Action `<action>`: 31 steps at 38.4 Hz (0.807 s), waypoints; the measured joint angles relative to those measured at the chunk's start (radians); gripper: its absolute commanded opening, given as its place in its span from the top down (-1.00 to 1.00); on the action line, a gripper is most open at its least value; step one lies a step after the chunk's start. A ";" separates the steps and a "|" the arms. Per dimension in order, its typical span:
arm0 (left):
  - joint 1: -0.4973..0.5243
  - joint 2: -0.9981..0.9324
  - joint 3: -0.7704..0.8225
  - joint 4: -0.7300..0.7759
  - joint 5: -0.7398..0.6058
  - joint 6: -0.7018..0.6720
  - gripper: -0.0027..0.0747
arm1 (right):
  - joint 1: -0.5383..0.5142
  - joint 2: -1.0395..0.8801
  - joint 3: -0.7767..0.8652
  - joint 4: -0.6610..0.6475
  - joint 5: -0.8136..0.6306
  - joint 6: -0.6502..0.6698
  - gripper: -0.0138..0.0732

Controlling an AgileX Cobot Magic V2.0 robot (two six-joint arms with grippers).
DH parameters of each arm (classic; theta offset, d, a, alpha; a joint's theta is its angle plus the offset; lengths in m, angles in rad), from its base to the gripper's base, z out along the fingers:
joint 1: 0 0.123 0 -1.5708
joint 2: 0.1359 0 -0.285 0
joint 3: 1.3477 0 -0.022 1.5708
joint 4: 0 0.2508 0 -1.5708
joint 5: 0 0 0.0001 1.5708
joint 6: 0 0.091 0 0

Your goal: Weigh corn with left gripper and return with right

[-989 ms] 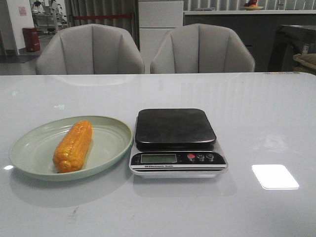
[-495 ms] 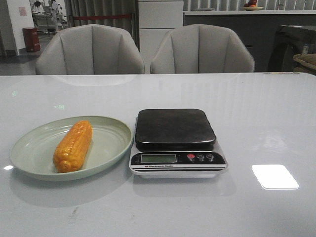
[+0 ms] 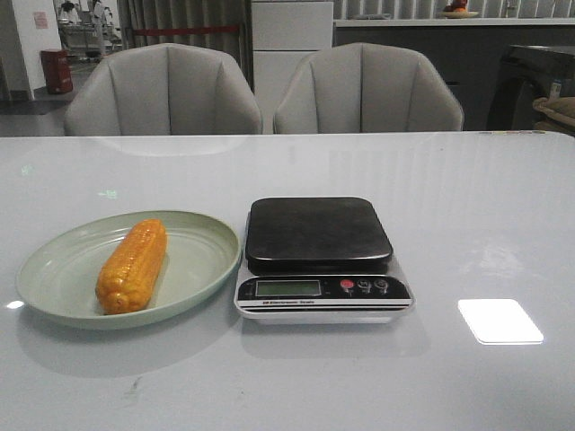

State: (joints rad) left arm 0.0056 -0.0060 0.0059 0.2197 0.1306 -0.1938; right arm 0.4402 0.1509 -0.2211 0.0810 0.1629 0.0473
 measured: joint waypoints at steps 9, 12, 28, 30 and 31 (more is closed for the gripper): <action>0.000 0.000 0.000 0.000 0.000 0.000 0.56 | 0.000 0.000 0.000 0.000 0.000 0.000 0.38; 0.000 0.000 0.000 0.001 0.000 0.000 0.56 | 0.000 0.000 0.000 0.000 0.000 0.000 0.38; 0.000 0.000 0.000 0.002 0.000 0.000 0.56 | -0.006 0.000 0.016 -0.020 -0.004 0.000 0.38; 0.000 0.000 0.000 0.002 0.000 0.000 0.56 | -0.025 0.000 0.030 -0.045 -0.004 0.000 0.38; 0.000 0.000 0.000 0.002 0.000 0.000 0.56 | -0.045 -0.002 0.039 -0.057 -0.006 0.000 0.38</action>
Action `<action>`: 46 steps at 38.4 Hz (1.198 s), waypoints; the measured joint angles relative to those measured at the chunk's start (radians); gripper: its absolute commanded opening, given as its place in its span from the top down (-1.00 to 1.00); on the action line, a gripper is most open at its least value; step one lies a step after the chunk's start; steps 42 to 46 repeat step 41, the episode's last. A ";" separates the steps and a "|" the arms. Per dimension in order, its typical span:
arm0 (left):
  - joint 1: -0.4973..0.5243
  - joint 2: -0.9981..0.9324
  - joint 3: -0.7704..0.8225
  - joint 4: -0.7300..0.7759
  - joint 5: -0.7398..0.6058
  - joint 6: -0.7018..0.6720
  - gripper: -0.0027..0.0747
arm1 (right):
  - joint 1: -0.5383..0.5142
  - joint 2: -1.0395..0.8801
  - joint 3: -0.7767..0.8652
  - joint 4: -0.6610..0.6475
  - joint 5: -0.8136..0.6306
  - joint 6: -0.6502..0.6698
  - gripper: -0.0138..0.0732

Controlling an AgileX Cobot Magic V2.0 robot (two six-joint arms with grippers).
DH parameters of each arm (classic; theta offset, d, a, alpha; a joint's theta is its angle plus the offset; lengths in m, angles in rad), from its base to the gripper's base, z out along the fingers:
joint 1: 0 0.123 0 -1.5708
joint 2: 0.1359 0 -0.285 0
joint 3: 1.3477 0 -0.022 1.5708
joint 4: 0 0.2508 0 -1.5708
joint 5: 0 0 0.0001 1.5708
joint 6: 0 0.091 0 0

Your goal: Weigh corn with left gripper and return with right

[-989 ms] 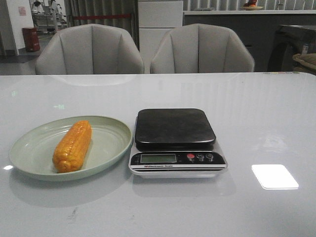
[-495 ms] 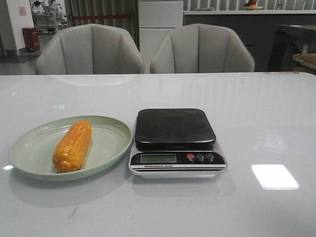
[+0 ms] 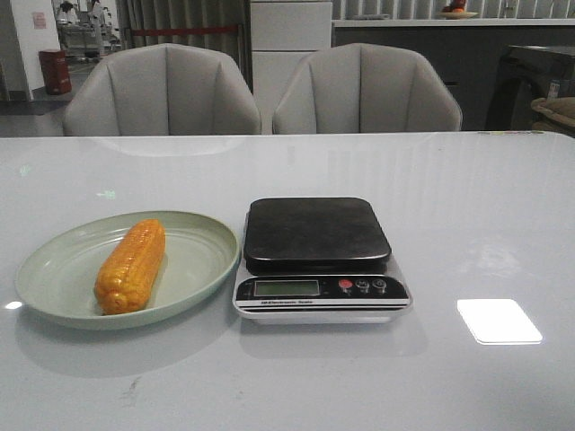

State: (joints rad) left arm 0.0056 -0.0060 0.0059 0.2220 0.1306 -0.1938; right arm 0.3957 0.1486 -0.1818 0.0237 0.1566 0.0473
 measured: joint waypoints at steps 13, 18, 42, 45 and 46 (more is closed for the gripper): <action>0.000 0.000 0.000 0.000 -0.002 0.000 0.56 | -0.300 -0.153 0.185 -0.035 -0.071 0.000 0.38; 0.000 0.000 0.000 0.000 -0.002 0.000 0.56 | -0.317 -0.157 0.207 -0.037 -0.122 0.000 0.38; 0.000 0.000 0.000 0.000 -0.002 0.000 0.56 | -0.319 -0.157 0.207 -0.039 -0.132 0.000 0.38; 0.000 0.000 0.000 0.000 -0.002 0.000 0.56 | -0.319 -0.157 0.207 -0.039 -0.132 0.000 0.38; 0.000 0.000 0.000 0.000 -0.002 0.000 0.56 | -0.319 -0.157 0.207 -0.039 -0.132 0.000 0.38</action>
